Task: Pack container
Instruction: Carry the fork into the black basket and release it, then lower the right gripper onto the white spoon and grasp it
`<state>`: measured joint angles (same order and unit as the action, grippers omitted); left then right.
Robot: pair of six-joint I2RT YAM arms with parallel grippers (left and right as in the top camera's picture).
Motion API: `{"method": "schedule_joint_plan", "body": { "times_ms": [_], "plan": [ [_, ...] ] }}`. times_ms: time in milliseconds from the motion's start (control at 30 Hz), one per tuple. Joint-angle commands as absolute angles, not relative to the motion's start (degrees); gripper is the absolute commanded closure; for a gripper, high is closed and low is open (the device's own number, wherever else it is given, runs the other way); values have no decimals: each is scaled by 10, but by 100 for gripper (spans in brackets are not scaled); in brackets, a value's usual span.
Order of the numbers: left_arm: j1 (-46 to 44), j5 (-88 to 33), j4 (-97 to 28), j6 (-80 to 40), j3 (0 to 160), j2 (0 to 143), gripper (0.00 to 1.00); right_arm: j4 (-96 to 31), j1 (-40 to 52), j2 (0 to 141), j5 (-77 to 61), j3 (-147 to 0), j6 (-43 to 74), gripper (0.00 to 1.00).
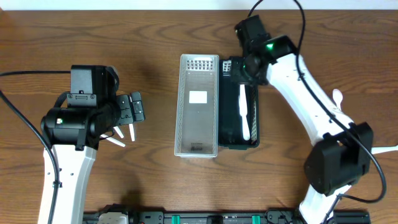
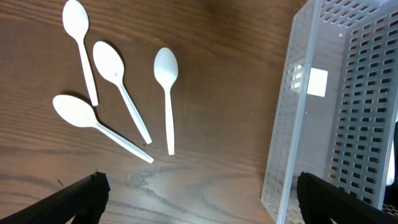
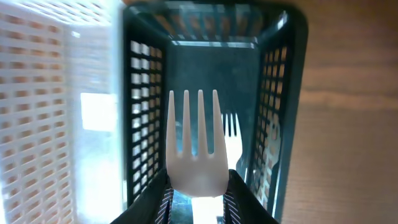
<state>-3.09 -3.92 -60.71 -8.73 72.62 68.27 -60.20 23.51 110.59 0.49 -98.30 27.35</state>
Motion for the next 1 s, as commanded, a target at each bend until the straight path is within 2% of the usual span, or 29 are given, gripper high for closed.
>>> {"method": "schedule_joint_plan", "body": {
  "times_ms": [0, 67, 200, 233, 467, 500, 633, 700, 800, 967],
  "plan": [
    [-28, -39, -610, -77, 734, 685, 2, -602, 240, 1130, 25, -973, 316, 80],
    [-28, -39, -610, -77, 734, 685, 2, -601, 240, 1135, 22, -973, 302, 67],
    [-28, -39, -610, -77, 734, 685, 2, -594, 240, 1133, 21, -974, 261, 32],
    [-28, -39, -610, -77, 734, 685, 2, -591, 240, 1132, 21, -974, 248, 28],
    [-28, -39, -611, -77, 734, 685, 2, -594, 197, 1088, 83, -1012, 209, 26],
    [-28, -39, -611, -77, 734, 685, 2, -594, 179, 1078, 97, -1023, 204, 22],
    [-28, -39, -611, -77, 734, 685, 2, -597, 81, 1049, 105, -1062, 169, 11],
    [-28, -39, -611, -77, 734, 685, 2, -604, 23, 1046, 105, -1070, 154, 10],
    [-28, -39, -611, -77, 734, 685, 2, -621, -69, 1049, 99, -1067, 87, 1],
    [-28, -39, -611, -77, 734, 685, 2, -622, -199, 1078, 45, -1059, 26, 1]
  ]
}}
